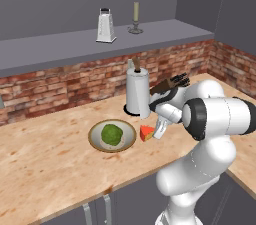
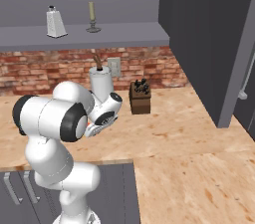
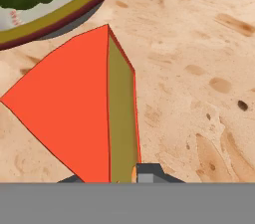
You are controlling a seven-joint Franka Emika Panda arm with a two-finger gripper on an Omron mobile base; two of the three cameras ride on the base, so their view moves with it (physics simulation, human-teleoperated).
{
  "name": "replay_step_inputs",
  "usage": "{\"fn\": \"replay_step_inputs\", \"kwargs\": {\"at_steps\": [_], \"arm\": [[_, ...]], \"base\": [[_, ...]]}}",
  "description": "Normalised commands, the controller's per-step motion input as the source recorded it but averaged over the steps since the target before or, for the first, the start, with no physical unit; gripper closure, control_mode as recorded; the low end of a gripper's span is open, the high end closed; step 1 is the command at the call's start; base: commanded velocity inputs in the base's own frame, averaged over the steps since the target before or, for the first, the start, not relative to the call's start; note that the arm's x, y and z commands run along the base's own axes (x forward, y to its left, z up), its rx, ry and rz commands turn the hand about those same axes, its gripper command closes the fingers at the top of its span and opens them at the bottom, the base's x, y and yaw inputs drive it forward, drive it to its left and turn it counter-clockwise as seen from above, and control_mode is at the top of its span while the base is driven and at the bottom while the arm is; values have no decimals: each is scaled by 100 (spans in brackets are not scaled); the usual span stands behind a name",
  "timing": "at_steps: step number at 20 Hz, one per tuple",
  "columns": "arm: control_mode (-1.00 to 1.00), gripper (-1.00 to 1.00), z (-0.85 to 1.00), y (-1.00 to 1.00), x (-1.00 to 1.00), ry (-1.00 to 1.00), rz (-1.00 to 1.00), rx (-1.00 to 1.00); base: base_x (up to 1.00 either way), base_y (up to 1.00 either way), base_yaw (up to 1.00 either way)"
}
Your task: Pick the cheese from the fridge and the cheese grater from the cabinet and place them next to the salad bowl.
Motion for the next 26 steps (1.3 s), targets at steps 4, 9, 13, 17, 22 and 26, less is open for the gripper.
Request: {"fn": "replay_step_inputs", "kwargs": {"at_steps": [4, 9, 13, 17, 22, 26], "arm": [[-100, 100, -63, 0, 0, 0, -4, 0], [-100, 100, -6, 0, 0, 0, 0, 0], [-100, -100, 0, 0, 0, 0, 0, 0], [-100, -100, 0, 0, -3, 0, 0, 0], [-100, -100, 35, -1, -18, 0, 1, 0], [-100, -100, 80, -3, -38, 0, 1, 0]], "base": [[0, 0, 0], [0, 0, 0], [0, 0, 0], [0, 0, 0], [0, 0, 0], [0, 0, 0]]}}
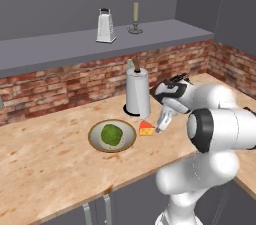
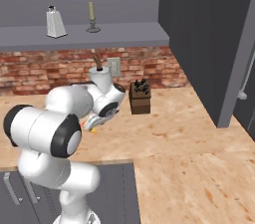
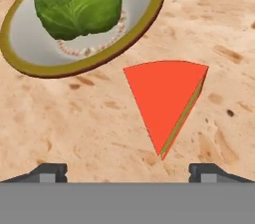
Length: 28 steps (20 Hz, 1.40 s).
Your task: Pick the cheese from the fridge and the cheese grater from the cabinet and place them next to the salad bowl.
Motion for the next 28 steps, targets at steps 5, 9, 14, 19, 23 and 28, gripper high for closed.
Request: {"fn": "replay_step_inputs", "kwargs": {"at_steps": [5, 9, 14, 19, 23, 28], "arm": [[-100, -100, 83, 0, -39, 3, 0, 0], [-100, -100, 53, 1, -41, 16, -11, 0], [-100, -100, 49, 12, -67, 18, -26, 0], [-100, -100, 74, 19, -75, 10, -26, 0], [-100, -100, 93, 24, -86, -7, -11, -2], [-100, -100, 87, 19, -74, -28, -3, -15]], "base": [[0, 0, 0], [0, 0, 0], [0, 0, 0], [0, 0, 0], [0, 0, 0], [0, 0, 0]]}}
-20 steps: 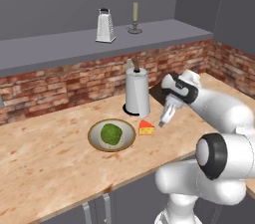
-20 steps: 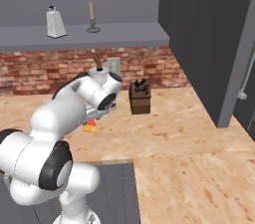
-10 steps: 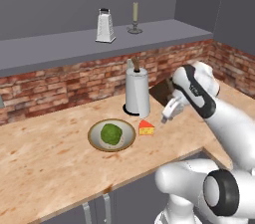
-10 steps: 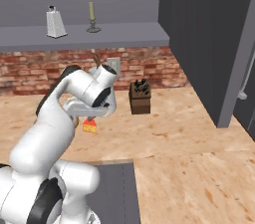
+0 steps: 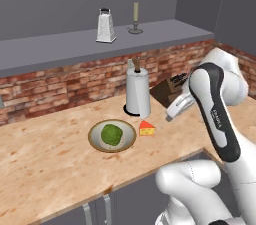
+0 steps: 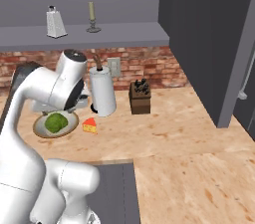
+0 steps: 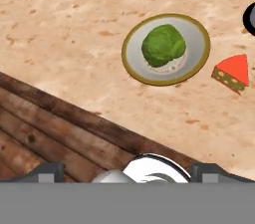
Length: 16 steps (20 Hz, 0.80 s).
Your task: Pick the cheese from the fridge and the cheese grater from the cabinet and place them next to the salad bowl.
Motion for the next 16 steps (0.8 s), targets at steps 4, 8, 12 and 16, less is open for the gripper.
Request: {"fn": "replay_step_inputs", "kwargs": {"at_steps": [4, 8, 12, 16], "arm": [[-100, -100, 64, 14, -37, -34, -6, -23], [-100, -100, 96, 4, -31, -15, -19, -7], [-100, -100, 94, 2, -34, -7, -24, 1], [-100, -100, 77, 5, -28, -12, -16, 5]], "base": [[0, 0, 0], [0, 0, 0], [0, 0, 0], [0, 0, 0]]}}
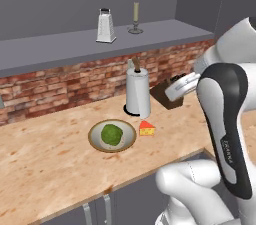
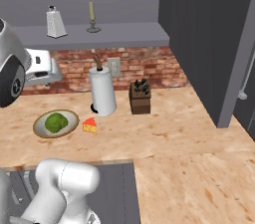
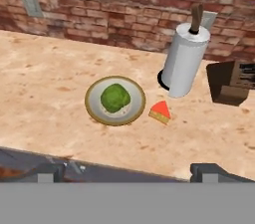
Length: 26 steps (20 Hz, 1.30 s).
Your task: Pick the cheese from the fridge and the cheese grater from the cabinet and place them next to the salad bowl.
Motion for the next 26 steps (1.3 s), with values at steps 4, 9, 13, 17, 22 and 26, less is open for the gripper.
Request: {"fn": "replay_step_inputs", "kwargs": {"at_steps": [4, 9, 13, 17, 22, 26], "arm": [[-100, -100, 51, 24, 12, -20, -3, 4], [-100, -100, 50, 23, 34, -28, -5, 2], [-100, -100, 31, 22, 44, -26, -6, 6], [-100, -100, 19, 9, 6, -5, -1, 11], [-100, -100, 0, 5, 14, 15, 1, 8], [-100, -100, 0, 3, 45, 6, 0, 5]], "base": [[0, 0, 0], [0, 0, 0], [0, 0, 0], [0, 0, 0], [0, 0, 0], [0, 0, 0]]}}
